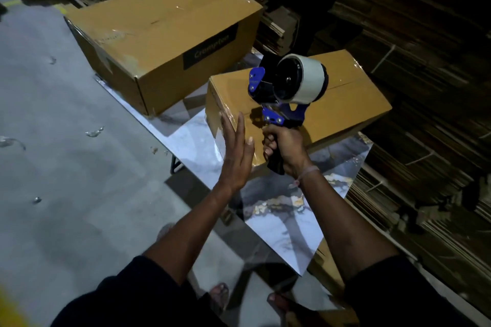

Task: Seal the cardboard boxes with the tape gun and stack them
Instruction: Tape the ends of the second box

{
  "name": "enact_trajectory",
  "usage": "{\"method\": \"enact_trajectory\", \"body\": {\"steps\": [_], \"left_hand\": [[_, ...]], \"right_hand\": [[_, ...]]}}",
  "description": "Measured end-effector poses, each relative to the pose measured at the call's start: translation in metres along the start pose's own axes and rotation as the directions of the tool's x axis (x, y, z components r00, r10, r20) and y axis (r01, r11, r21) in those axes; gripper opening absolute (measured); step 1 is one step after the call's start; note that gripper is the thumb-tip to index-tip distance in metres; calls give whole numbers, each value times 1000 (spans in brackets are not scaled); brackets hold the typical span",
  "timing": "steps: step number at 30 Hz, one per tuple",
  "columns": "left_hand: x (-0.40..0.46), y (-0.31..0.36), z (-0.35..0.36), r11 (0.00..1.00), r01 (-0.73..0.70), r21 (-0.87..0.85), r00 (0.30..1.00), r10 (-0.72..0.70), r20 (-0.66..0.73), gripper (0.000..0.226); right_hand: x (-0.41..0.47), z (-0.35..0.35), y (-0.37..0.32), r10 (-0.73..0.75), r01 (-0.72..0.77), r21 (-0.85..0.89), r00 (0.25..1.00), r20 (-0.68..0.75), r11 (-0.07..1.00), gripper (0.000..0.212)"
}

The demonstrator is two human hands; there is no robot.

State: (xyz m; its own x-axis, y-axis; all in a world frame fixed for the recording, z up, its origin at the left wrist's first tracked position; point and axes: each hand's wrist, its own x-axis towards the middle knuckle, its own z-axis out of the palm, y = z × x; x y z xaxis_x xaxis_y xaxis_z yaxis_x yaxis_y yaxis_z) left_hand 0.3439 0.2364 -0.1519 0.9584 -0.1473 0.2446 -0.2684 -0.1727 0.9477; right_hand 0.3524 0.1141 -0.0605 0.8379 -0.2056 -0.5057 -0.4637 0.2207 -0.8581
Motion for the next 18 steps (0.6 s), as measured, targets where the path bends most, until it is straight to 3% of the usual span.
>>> {"method": "enact_trajectory", "body": {"steps": [7, 18], "left_hand": [[2, -32, -17, 927, -332, 177, 938, 305, 164, 72], [19, -42, -29, 859, -455, 233, 883, 402, 244, 77]], "right_hand": [[0, 1, 0, -7, 7, 18, 1000, -4, 1000, 44], [3, -2, 2, -25, 25, -6, 1000, 14, 1000, 43]]}}
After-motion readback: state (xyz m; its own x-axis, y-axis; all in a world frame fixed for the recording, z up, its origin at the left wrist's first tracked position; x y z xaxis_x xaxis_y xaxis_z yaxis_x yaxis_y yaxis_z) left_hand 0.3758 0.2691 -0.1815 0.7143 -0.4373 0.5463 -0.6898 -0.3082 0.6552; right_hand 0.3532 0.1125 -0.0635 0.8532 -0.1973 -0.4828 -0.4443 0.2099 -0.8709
